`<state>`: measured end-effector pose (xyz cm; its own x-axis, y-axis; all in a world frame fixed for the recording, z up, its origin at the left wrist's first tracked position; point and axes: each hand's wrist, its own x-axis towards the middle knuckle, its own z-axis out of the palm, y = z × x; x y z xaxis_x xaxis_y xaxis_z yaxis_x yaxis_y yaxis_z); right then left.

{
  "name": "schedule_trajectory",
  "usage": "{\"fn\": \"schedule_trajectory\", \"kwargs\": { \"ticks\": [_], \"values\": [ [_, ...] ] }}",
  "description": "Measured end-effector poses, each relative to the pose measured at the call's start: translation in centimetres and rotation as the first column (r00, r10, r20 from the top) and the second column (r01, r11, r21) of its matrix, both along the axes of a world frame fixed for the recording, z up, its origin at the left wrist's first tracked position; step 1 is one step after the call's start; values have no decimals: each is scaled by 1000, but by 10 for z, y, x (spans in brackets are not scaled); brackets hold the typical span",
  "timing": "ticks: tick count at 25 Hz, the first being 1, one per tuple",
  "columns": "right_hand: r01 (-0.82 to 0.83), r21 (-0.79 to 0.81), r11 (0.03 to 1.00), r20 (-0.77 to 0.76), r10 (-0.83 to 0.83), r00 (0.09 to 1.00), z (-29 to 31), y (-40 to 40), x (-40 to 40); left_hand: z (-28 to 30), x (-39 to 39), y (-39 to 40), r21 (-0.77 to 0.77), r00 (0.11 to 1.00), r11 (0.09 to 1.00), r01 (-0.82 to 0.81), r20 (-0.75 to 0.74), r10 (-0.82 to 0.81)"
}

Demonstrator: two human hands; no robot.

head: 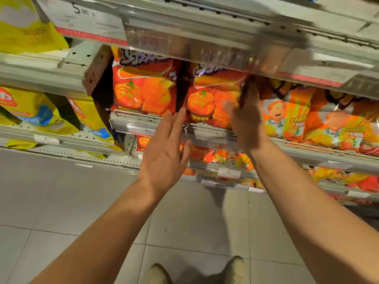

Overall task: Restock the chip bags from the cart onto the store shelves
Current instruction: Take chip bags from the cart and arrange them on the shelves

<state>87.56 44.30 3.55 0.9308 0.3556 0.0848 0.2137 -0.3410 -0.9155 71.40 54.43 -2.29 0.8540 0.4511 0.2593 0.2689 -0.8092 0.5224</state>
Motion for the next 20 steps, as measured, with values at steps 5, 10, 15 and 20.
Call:
{"fn": "schedule_trajectory", "kwargs": {
  "ticks": [5, 10, 15, 20],
  "values": [
    [-97, -150, 984, -111, 81, 991, -5, -6, 10, 0, 3, -6, 50, 998, 999, 7, -59, -4],
    [-114, -311, 944, -170, 62, 983, -3, 1, 14, 14, 10, -18, 21, 986, 999, -50, -155, 53],
    [-239, -466, 852, -163, 183, 969, 8, -7, 7, 27, 19, -36, 68, 994, 996, -50, -90, 56],
    [139, -435, 890, 625, 187, 758, 25, -72, 2, 33, 52, -53, 256, 971, 944, 210, 57, -232]
  ]
}}
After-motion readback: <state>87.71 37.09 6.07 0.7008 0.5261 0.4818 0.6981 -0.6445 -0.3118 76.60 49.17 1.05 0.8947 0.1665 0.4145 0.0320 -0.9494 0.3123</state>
